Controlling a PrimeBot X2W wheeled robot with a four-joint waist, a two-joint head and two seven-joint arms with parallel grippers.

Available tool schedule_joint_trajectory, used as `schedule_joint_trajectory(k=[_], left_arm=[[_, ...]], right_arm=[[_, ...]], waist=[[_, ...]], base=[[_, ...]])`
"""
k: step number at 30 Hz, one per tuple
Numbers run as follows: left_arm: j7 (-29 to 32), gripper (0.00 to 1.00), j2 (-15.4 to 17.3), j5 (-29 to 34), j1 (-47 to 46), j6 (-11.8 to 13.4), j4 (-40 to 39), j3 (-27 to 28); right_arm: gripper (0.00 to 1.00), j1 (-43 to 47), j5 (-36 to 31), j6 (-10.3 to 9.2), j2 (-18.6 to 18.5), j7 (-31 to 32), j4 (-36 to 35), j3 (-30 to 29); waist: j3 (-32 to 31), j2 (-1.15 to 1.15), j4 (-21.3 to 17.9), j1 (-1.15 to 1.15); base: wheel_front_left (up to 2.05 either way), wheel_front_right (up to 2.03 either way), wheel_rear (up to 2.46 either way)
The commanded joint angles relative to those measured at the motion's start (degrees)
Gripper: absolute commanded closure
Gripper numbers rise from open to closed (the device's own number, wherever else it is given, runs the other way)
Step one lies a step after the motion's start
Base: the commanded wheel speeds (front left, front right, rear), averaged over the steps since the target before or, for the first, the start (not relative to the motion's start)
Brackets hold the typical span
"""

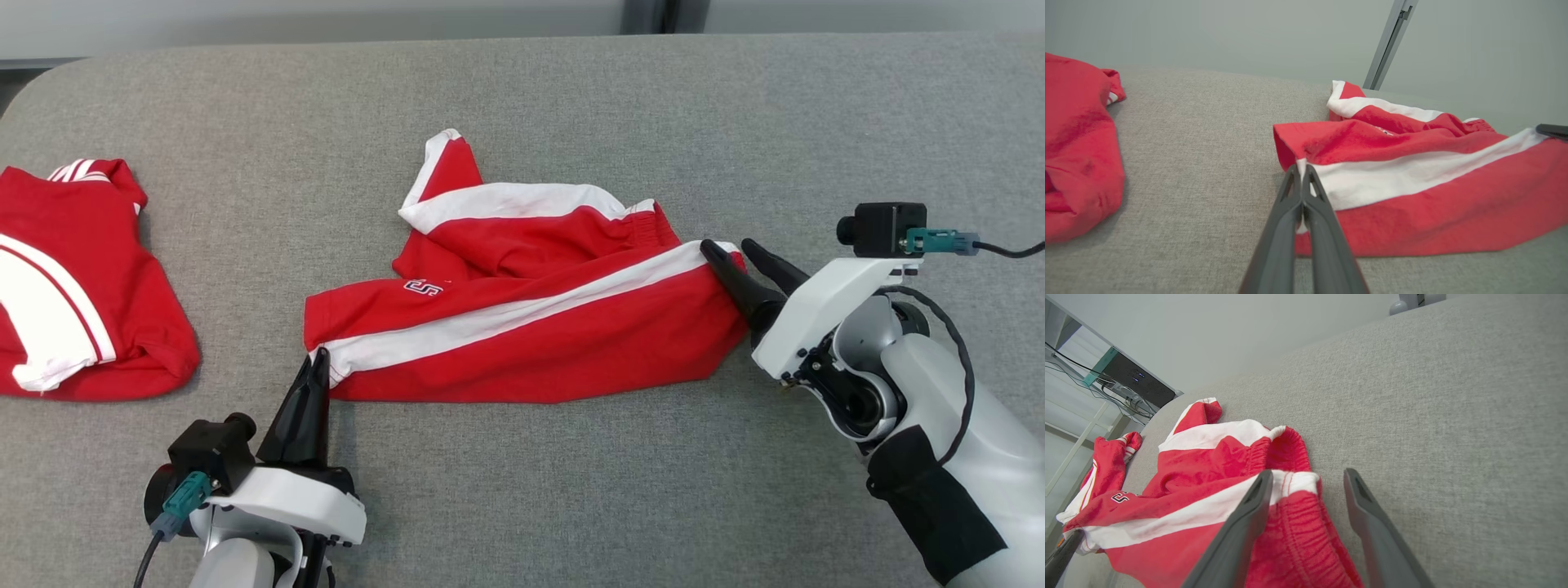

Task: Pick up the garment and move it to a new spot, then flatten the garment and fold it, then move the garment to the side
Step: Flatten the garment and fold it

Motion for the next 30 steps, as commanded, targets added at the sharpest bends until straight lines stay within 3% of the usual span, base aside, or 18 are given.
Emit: schedule_joint_trajectory(k=[1, 2, 3, 4, 6, 9, 11, 23, 30], left_arm=[[-0.11, 1.00, 0.24, -0.24, -0.40, 0.31, -0.17, -0.14], [-0.11, 1.00, 0.24, -0.24, -0.40, 0.31, -0.17, -0.14], [-0.11, 1.00, 0.23, -0.32, -0.62, 0.30, -0.20, -0.20], [-0.11, 1.00, 0.23, -0.32, -0.62, 0.30, -0.20, -0.20], [-0.11, 1.00, 0.23, -0.40, -0.81, 0.30, -0.23, -0.13], [-0.11, 1.00, 0.23, -0.39, -0.87, 0.29, -0.28, 0.06], [-0.11, 1.00, 0.23, -0.27, -0.82, 0.36, -0.30, 0.22], [-0.12, 1.00, 0.29, 4.58, -5.04, -1.04, -3.38, 2.02], [-0.11, 1.00, 6.10, 7.97, -16.53, -1.97, -2.01, -0.05]], right_arm=[[0.17, -0.81, 1.55, 0.00, -0.30, 1.22, 0.01, 0.88], [0.17, -0.81, 1.55, 0.00, -0.30, 1.22, 0.01, 0.88], [0.28, -1.02, 2.65, 0.00, -0.59, 1.90, -0.39, 1.74], [0.28, -1.02, 2.65, 0.00, -0.59, 1.90, -0.39, 1.74], [0.55, -1.14, 3.63, 0.00, -0.90, 1.70, -0.74, 2.33], [0.75, -1.43, 4.49, 0.00, -1.28, 1.21, -1.38, 3.30], [1.00, -1.74, 4.73, 0.00, -1.60, 0.19, -1.56, 3.73], [1.00, -3.39, 6.11, 0.00, -1.83, -10.52, -4.23, 5.89], [1.00, -6.48, 6.84, 0.00, -2.19, -15.86, -5.54, 6.81]], waist=[[0.29, 0.00, 0.24, 0.00], [0.29, 0.00, 0.24, 0.00], [0.49, 0.00, 0.46, 0.00], [0.49, 0.00, 0.46, 0.00], [0.65, 0.00, 0.59, 0.00], [0.81, 0.00, 0.61, 0.00], [0.86, 0.00, 0.54, 0.00], [-2.96, 0.00, -0.77, 0.00], [-7.99, 0.00, -1.41, 0.00]], base=[[0.00, 0.00, 0.00], [0.00, 0.00, 0.00], [0.00, 0.00, 0.00], [0.00, 0.00, 0.00], [0.00, 0.00, 0.00], [0.00, 0.00, 0.00], [0.00, 0.00, 0.00], [0.00, 0.00, 0.00], [0.00, 0.00, 0.00]])
